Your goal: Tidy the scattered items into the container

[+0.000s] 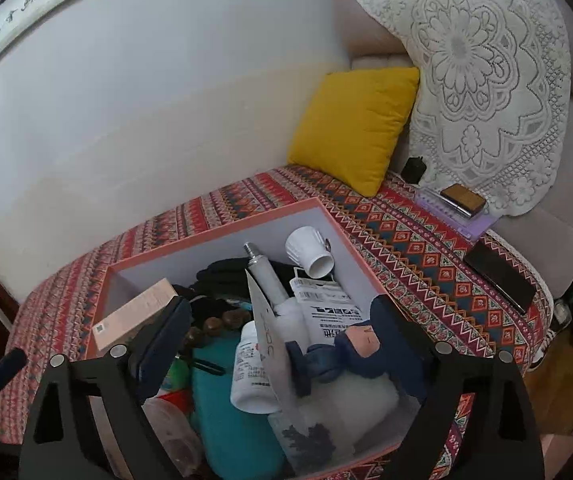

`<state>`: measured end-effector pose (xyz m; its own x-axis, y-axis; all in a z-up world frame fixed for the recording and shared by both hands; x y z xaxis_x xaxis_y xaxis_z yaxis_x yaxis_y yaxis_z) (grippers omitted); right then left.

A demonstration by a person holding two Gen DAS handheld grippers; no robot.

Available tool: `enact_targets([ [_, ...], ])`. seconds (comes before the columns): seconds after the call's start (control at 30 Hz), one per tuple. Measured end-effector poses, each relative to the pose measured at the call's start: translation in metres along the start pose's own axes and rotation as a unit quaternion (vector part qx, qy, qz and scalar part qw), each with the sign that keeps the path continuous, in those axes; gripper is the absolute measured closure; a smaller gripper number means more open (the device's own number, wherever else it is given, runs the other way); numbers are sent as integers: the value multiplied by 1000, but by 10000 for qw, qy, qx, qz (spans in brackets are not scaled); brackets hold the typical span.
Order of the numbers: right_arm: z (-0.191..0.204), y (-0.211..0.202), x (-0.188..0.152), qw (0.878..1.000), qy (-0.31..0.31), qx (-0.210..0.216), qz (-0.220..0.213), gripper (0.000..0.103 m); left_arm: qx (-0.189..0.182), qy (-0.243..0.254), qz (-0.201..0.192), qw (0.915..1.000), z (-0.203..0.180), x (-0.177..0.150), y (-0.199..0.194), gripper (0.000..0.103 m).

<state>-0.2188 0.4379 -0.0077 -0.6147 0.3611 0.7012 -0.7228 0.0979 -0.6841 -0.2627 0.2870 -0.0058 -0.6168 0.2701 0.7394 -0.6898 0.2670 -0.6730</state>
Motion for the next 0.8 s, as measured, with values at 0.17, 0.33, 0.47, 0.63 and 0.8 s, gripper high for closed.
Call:
enact_targets([
  [0.17,-2,-13,2,9999,134,14,-71,10,18,-129,113,9999,6,-8,4,2],
  [0.33,13,-39,-1,9997,81,72,-226,10,47,-230,58,9997,20,-13,-17,2],
  [0.47,24,-61,-39,9996,-11,-218,-152,5,50,-214,23,9998,25,-23,-40,2],
  [0.63,43,-93,-94,9998,-2,-200,-58,2,208,68,-4,9998,29,-51,-78,2],
  [0.8,59,-141,-140,9988,123,-434,-175,1,269,83,-160,9995,37,-79,-131,1],
])
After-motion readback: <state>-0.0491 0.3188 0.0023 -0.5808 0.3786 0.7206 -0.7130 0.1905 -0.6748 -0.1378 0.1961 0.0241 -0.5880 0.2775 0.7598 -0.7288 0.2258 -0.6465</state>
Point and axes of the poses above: each gripper's, at about its wrist camera, not at the fingertips, and y roughly the way its jaws point, z to its left, x to its top, the point moved 9 cm from there along y, roughly the way its jaws point, and after that the axes turned 6 degrees about z, right-handed, at the moved point
